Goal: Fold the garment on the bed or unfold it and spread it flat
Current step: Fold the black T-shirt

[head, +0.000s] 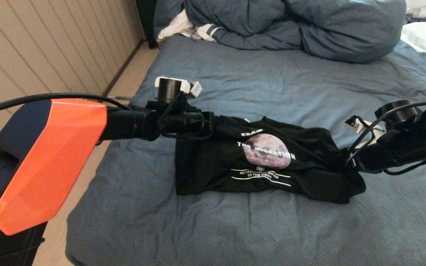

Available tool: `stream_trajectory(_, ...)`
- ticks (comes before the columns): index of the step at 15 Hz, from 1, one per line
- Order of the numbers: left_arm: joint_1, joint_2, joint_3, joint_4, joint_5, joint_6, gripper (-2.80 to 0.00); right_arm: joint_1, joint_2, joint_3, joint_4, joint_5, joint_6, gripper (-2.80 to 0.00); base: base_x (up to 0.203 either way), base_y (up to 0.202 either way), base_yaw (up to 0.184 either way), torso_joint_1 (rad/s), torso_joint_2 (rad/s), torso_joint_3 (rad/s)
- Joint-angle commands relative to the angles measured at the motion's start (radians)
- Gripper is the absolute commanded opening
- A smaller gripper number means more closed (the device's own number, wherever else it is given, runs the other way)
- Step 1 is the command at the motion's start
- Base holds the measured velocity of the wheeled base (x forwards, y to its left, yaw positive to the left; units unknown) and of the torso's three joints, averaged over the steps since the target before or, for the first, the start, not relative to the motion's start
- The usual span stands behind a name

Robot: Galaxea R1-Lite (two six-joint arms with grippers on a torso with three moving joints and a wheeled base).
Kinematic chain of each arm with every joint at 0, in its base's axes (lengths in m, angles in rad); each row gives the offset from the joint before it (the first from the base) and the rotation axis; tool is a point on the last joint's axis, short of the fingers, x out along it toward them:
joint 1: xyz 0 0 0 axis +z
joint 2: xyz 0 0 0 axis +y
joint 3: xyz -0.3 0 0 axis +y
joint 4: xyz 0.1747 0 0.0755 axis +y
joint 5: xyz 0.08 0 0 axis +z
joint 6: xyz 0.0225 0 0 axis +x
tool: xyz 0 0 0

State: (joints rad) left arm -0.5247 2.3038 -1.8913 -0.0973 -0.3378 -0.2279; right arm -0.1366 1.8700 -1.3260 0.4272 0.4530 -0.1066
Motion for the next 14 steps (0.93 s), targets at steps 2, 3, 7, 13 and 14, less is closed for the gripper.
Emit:
stream_trajectory(2, 0.018, 0.001, -0.005, -0.04, 0.001, 0.002, -2.8, 0.002, 0.003, -0.001, 0.001, 0.004, -0.001, -2.8, 0.0, 0.0, 0.0, 0.0, 0.0, 0.0)
stream_trajectory(3, 0.03, 0.0, -0.005, -0.063, 0.009, 0.003, -2.8, 0.002, 0.003, -0.001, -0.011, 0.003, 0.001, -2.8, 0.0, 0.0, 0.0, 0.0, 0.0, 0.0)
stream_trajectory(7, 0.047, -0.007, -0.008, -0.135, 0.107, 0.022, -2.8, 0.013, 0.006, 0.011, -0.053, 0.006, 0.002, -2.8, 0.0, 0.0, 0.0, 0.0, 0.0, 0.0)
stream_trajectory(13, 0.048, 0.034, -0.008, -0.182, 0.143, 0.129, -2.8, 0.02, 0.006, 0.018, -0.103, 0.001, 0.007, -2.8, 0.0, 0.0, 0.0, 0.0, 0.0, 0.0)
stream_trajectory(14, 0.054, 0.046, -0.008, -0.196, 0.143, 0.161, -2.8, 0.02, 0.005, 0.017, -0.116, 0.001, 0.007, -2.8, 0.0, 0.0, 0.0, 0.0, 0.0, 0.0)
